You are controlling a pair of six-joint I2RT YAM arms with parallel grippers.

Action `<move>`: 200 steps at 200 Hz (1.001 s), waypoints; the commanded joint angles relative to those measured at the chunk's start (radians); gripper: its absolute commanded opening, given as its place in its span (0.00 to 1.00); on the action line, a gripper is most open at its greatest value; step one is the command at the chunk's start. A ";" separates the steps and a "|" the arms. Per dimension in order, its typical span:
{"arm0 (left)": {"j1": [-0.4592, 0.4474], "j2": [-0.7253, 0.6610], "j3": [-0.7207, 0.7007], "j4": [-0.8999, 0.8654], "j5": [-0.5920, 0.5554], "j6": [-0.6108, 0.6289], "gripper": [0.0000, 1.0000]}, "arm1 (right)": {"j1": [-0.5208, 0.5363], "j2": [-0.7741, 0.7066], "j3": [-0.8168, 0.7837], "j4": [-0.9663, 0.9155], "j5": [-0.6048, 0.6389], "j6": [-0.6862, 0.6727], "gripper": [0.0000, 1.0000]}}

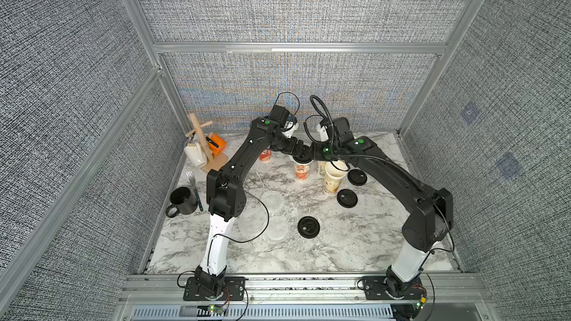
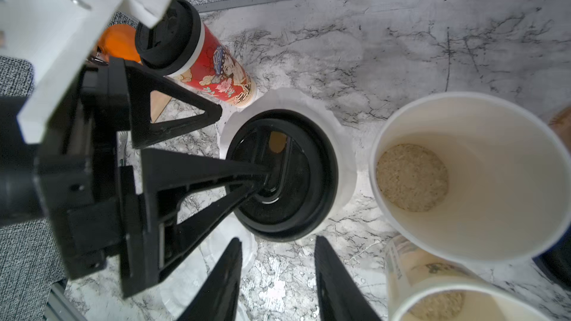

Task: Put the leak-proof paper on the milk tea cups
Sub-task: Secure the cup lid on the cup.

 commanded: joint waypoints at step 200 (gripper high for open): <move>0.013 -0.021 -0.111 -0.074 -0.058 0.033 0.90 | -0.017 0.101 0.107 -0.024 0.057 0.022 0.19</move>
